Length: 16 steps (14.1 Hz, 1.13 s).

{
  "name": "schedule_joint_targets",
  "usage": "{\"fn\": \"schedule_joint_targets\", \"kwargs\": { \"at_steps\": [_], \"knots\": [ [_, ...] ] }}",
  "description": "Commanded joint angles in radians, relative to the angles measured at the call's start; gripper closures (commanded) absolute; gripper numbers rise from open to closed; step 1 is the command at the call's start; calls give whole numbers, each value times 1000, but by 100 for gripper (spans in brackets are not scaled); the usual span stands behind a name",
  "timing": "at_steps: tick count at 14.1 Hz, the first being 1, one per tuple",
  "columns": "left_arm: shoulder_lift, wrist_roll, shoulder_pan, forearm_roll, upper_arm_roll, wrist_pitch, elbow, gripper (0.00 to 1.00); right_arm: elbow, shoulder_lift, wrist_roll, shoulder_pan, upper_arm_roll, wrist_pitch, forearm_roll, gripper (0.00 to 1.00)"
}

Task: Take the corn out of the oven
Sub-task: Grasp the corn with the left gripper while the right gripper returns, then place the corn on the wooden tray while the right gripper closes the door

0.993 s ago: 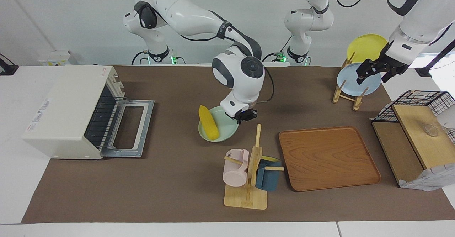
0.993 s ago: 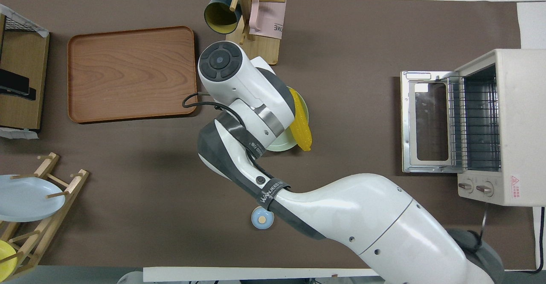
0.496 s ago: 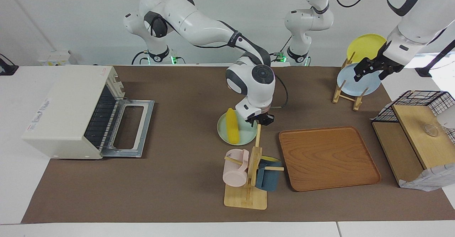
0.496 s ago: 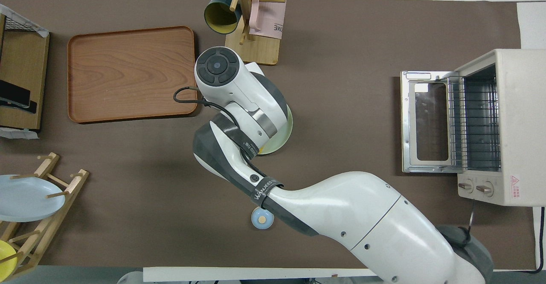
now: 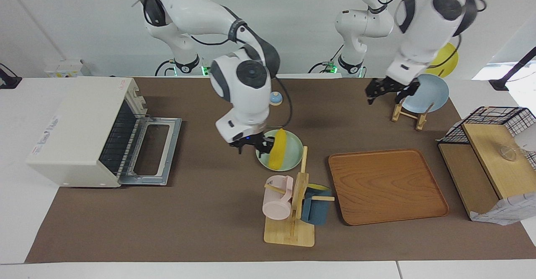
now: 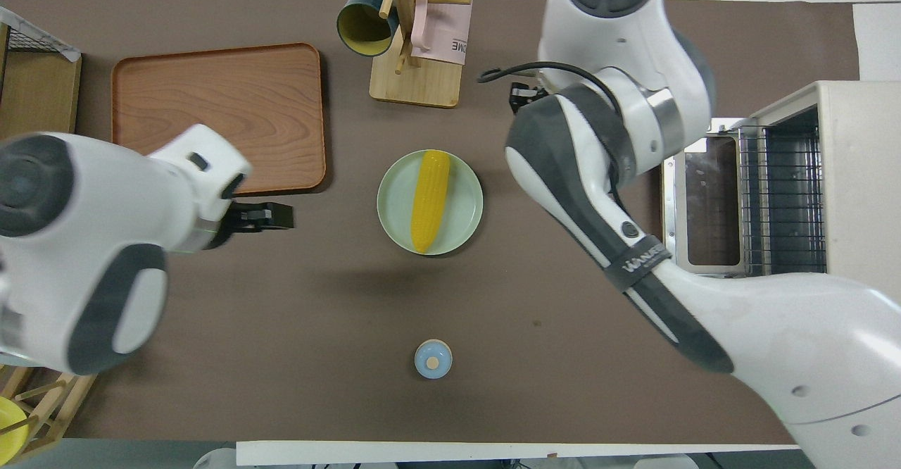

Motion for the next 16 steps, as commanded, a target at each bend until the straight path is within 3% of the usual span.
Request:
{"fn": "schedule_joint_targets", "kwargs": {
  "at_steps": [1, 2, 4, 8, 9, 10, 11, 12, 14, 16],
  "knots": [
    [218, -228, -164, 1, 21, 267, 44, 0, -287, -120, -123, -115, 16, 110, -4, 75],
    [280, -246, -187, 1, 21, 335, 66, 0, -338, -135, -166, -150, 16, 112, -4, 86],
    [366, -261, -199, -1, 20, 354, 141, 0, -416, -161, -187, -176, 15, 147, -6, 94],
    [504, -297, -213, 1, 24, 377, 256, 2, -475, -148, -188, -218, 13, 205, -19, 95],
    [507, -309, -213, -1, 23, 376, 256, 32, -495, -149, -190, -222, 13, 227, -21, 95],
    [509, -341, -209, -1, 23, 382, 256, 48, -496, -148, -194, -224, 12, 227, -24, 95],
    [510, -350, -204, 1, 21, 387, 259, 54, -496, -147, -200, -224, 12, 225, -38, 95],
    [510, -352, -206, -1, 23, 387, 256, 72, -499, -147, -199, -224, 12, 227, -48, 95],
    [510, -364, -203, -1, 23, 384, 261, 89, -503, -149, -199, -232, 12, 225, -52, 95],
    [509, -373, -198, -1, 34, 338, 299, 94, -503, -147, -202, -235, 12, 227, -61, 95]
  ]
}}
